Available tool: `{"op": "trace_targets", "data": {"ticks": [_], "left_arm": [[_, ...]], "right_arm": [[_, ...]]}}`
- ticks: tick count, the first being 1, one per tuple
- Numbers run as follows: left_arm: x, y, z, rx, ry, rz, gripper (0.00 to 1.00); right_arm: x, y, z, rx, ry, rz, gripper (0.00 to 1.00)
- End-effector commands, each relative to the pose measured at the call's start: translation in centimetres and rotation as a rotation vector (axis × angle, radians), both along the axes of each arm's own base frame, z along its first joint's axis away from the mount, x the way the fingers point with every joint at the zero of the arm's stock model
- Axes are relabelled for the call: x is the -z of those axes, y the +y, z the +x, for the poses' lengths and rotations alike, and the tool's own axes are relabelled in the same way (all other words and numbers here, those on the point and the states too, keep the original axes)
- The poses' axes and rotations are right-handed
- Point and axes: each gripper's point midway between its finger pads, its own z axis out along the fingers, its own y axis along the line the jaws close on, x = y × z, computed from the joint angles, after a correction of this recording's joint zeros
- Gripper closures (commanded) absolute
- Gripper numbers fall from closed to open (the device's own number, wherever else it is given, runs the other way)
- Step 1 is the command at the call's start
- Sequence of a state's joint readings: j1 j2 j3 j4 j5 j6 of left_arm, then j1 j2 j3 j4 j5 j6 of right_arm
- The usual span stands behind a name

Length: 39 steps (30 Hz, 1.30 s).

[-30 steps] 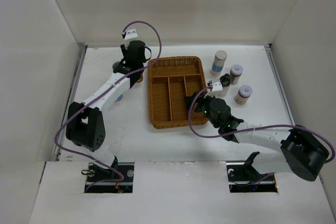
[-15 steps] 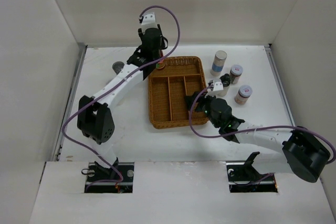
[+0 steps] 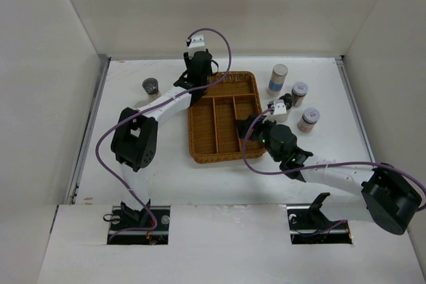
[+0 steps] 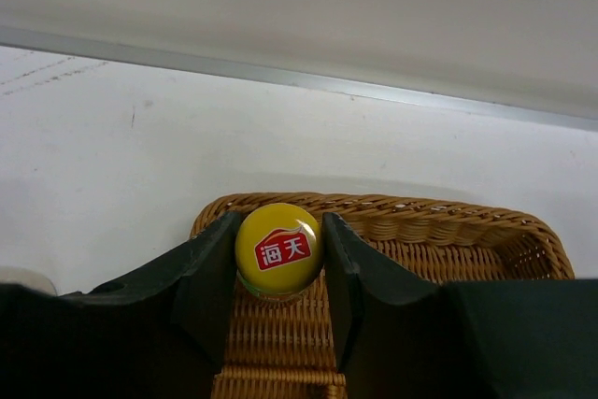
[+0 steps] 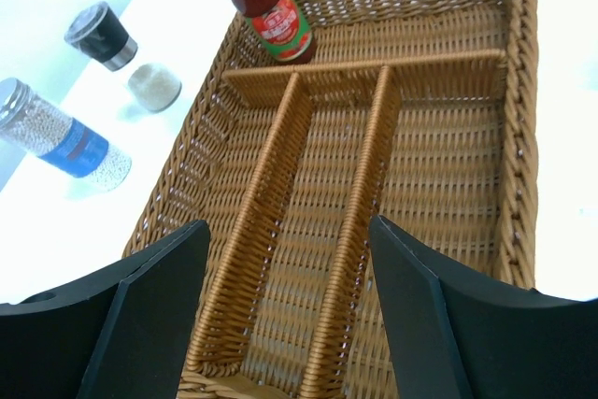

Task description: Organize the condiment bottles

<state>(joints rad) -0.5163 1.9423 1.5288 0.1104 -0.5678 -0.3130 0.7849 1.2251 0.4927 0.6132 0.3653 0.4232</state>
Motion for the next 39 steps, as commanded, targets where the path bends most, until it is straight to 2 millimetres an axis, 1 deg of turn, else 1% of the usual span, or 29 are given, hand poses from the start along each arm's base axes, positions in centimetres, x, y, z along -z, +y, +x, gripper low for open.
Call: {"op": "trace_targets", "data": {"ticks": [1,3,5,7,8,10,14,17,19,21,22,24,25,26,28,30,32,33,36,39], "left_arm": [[-5.5,0.9,-0.2,-0.023,-0.167,-0.092,0.64],[-4.7,1.2,-0.6,-0.029,-0.161,-0.090,0.49],[-4.5,1.5,-0.9,-0.037,-0.162,-0.088,0.33],[-4.7,1.6,-1.1,-0.039,-0.165,-0.091,0.23],[-5.1,1.7,-1.2,-0.038,-0.171,-0.093,0.20],[-6.1,1.8,-1.6,-0.036,-0.184,-0.098,0.16],[-8.0,2.4,-2.5,-0.036,-0.211,-0.112,0.12],[-9.3,3.4,-3.8,-0.055,-0.229,-0.121,0.11],[-10.2,4.8,-5.5,-0.090,-0.251,-0.130,0.10],[-11.2,6.6,-7.9,-0.139,-0.277,-0.137,0.09],[-11.3,7.5,-9.3,-0.160,-0.281,-0.138,0.08],[-10.7,9.9,-12.2,-0.206,-0.273,-0.125,0.08],[-10.0,11.1,-13.6,-0.228,-0.258,-0.110,0.08],[-9.1,12.3,-15.0,-0.256,-0.237,-0.096,0.08],[-6.7,14.8,-17.7,-0.323,-0.182,-0.072,0.08],[-4.3,17.0,-19.7,-0.383,-0.128,-0.051,0.08],[-2.3,19.0,-20.6,-0.435,-0.073,-0.025,0.08],[-1.6,19.7,-20.8,-0.449,-0.053,-0.021,0.08],[-0.2,20.7,-20.3,-0.464,-0.012,-0.018,0.08],[1.0,20.9,-19.1,-0.463,0.029,-0.014,0.08]], "right_arm": [[-2.2,-0.5,0.2,0.014,-0.056,0.061,0.24],[-2.2,-0.5,0.2,0.014,-0.056,0.061,0.24],[-2.2,-0.4,0.3,0.014,-0.055,0.060,0.24],[-2.1,-0.3,0.3,0.013,-0.051,0.057,0.23],[-2.0,-0.3,0.3,0.013,-0.050,0.056,0.23],[-2.0,-0.3,0.3,0.013,-0.050,0.056,0.23],[-2.2,-0.3,0.3,0.011,-0.053,0.059,0.22],[-2.3,-0.3,0.2,0.011,-0.056,0.061,0.22],[-2.4,-0.3,0.2,0.011,-0.057,0.061,0.22],[-2.4,-0.5,0.2,0.014,-0.058,0.063,0.21],[-2.6,-0.7,0.2,0.017,-0.061,0.066,0.21],[-2.7,-0.9,0.2,0.024,-0.063,0.071,0.21],[-2.7,-0.8,0.2,0.022,-0.063,0.074,0.21],[-2.8,-0.8,0.2,0.021,-0.063,0.074,0.21],[-2.6,-0.7,0.3,0.021,-0.060,0.070,0.21],[-2.5,-0.6,0.4,0.020,-0.058,0.064,0.21],[-2.4,-0.4,0.4,0.017,-0.056,0.061,0.20],[-2.4,-0.4,0.5,0.017,-0.055,0.058,0.20],[-2.4,-0.4,0.4,0.017,-0.055,0.058,0.19],[-2.5,-0.3,0.4,0.014,-0.056,0.057,0.18]]}}
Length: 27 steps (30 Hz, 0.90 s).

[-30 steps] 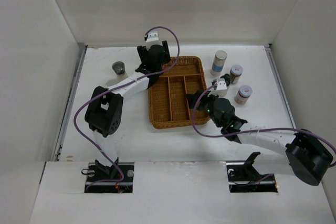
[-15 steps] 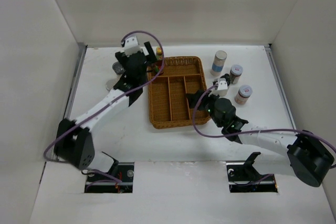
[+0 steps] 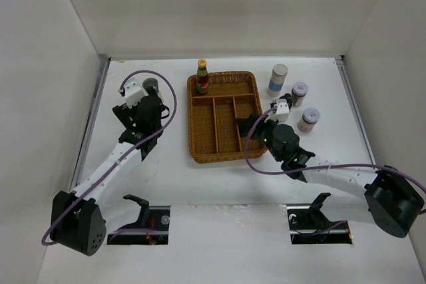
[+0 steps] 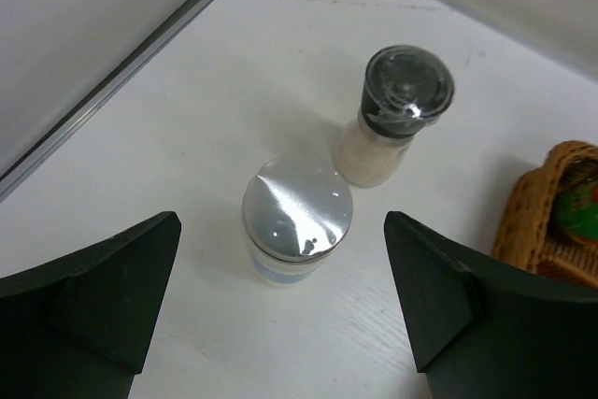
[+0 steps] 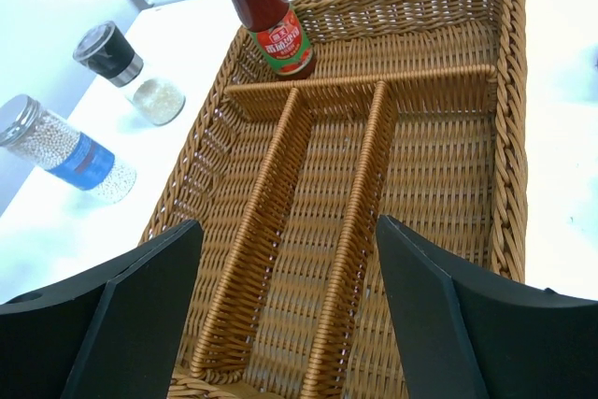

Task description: Organize the condiment bottles

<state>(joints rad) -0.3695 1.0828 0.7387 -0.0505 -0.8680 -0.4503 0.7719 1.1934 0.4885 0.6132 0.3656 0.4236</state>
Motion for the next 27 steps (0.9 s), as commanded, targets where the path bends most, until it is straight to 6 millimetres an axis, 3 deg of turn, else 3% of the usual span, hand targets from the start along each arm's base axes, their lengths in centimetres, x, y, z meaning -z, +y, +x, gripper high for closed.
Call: {"op": "trace_targets", "data": {"ticks": [1,8,14,18,21,27], "left_arm": [[1.2,0.1,1.1,0.004,0.038,-0.028,0.08],[2.7,0.6,3.6,-0.014,0.074,-0.029,0.09],[3.4,1.2,5.1,-0.036,0.076,-0.034,0.24],[3.1,1.0,5.4,-0.032,0.059,-0.037,0.45],[1.6,0.5,4.4,-0.014,0.009,-0.045,0.55],[-4.1,-2.8,1.3,0.076,-0.147,-0.069,0.59]], "right_arm": [[-1.5,0.3,0.3,0.001,-0.037,0.036,0.18],[-1.4,0.7,0.2,-0.009,-0.035,0.034,0.17],[-1.5,0.7,0.2,-0.009,-0.036,0.035,0.17],[-1.2,0.7,0.2,-0.009,-0.031,0.030,0.17],[-1.3,0.7,0.2,-0.009,-0.033,0.030,0.17],[-1.5,0.6,0.1,-0.009,-0.037,0.034,0.17]]}}
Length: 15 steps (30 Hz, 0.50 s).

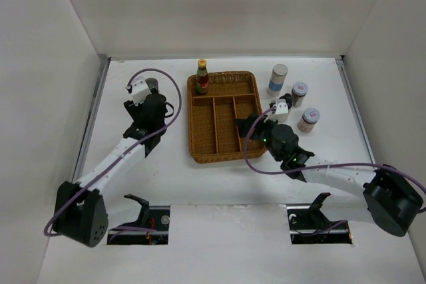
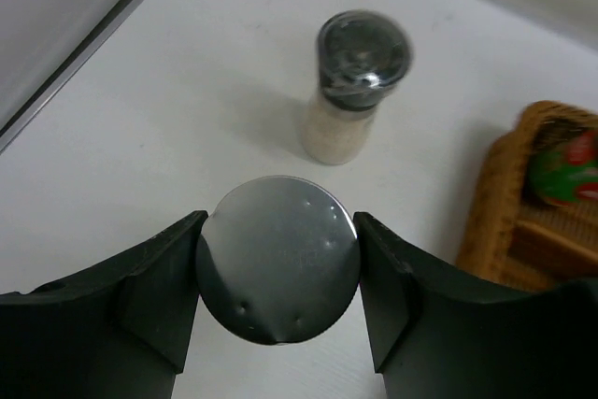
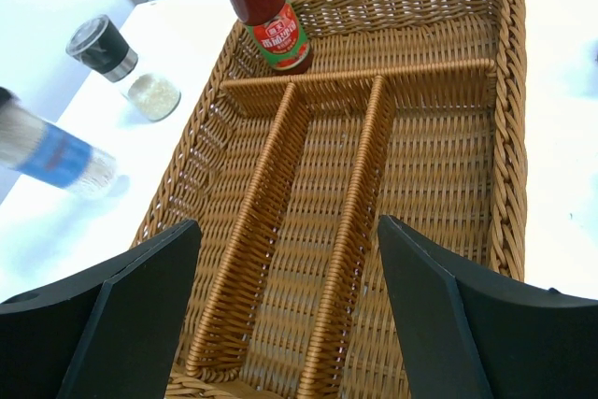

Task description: Organize the condiment bottles

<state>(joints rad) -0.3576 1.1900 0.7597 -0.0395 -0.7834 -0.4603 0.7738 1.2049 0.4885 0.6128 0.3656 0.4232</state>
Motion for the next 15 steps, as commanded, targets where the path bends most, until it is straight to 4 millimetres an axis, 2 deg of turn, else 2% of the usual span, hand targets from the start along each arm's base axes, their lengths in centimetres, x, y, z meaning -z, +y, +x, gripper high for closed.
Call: {"op": "trace_targets", "data": {"ticks": [1,5,9,13,15], "left_arm": [[-7.7,-2.2,-0.7,0.034,-0.243,-0.068,0.59],[-9.5,-7.6,-1.2,0.159,-0.284,-0.107,0.60],[-10.0,-13.0,-0.1,0.265,-0.297,-0.128,0.60],[-10.1,-16.8,1.9,0.328,-0.301,-0.129,0.60],[-10.2,-17.8,2.8,0.344,-0.307,-0.124,0.60]], "right_arm": [[-1.9,0.5,0.1,-0.007,-0.045,0.042,0.17],[-1.5,0.6,0.2,-0.007,-0.036,0.034,0.17],[-1.5,0.7,0.2,-0.008,-0.037,0.036,0.17],[-1.3,0.7,0.4,-0.005,-0.032,0.028,0.17],[-1.3,0.8,0.3,-0.008,-0.032,0.028,0.17]]}}
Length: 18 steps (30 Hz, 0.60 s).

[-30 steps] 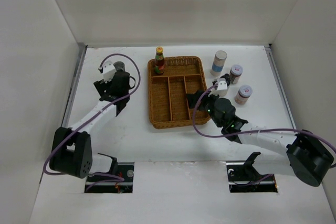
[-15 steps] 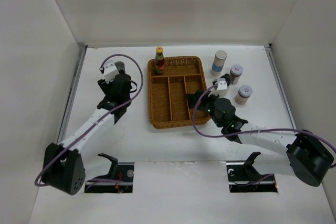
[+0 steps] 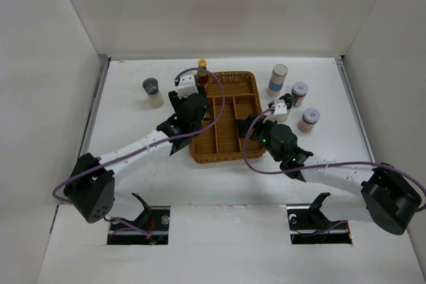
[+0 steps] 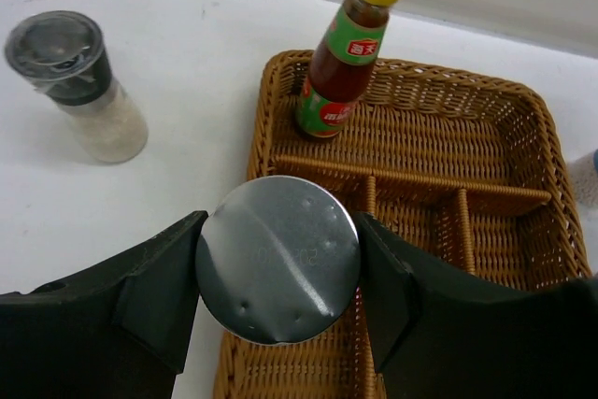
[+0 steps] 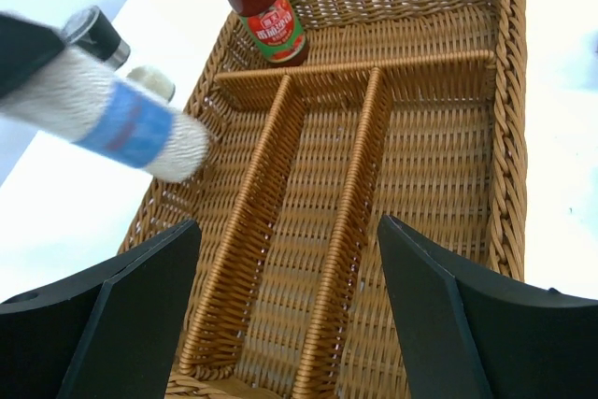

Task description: Organize the condiment bottles

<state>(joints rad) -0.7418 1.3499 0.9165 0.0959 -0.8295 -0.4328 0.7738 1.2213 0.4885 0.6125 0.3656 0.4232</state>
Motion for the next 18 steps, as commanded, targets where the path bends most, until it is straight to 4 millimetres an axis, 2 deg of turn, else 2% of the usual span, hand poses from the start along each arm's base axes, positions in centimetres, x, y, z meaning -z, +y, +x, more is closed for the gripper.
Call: {"op": "trace_targets", "data": {"ticks": [1,5,10,14,18], "left_arm": [[-6.5,-2.0,2.4,0.006,-0.173,-0.120,0.60],[-4.8,-3.9,4.5,0.038,-0.150,-0.086,0.60],[-1.5,-5.3,6.7,0.040,-0.095,-0.037,0.58],[0.6,-5.1,7.3,0.018,-0.057,0.005,0.56],[1.7,-4.6,7.4,-0.001,-0.028,0.040,0.55]], "right_arm": [[-1.9,0.7,0.3,-0.009,-0.045,0.041,0.17],[-1.8,0.7,0.3,-0.009,-0.043,0.039,0.17],[-1.8,0.6,0.2,-0.009,-0.044,0.040,0.17],[-2.0,0.4,0.1,-0.005,-0.049,0.044,0.17],[-2.0,0.5,0.1,-0.007,-0.047,0.044,0.17]]}}
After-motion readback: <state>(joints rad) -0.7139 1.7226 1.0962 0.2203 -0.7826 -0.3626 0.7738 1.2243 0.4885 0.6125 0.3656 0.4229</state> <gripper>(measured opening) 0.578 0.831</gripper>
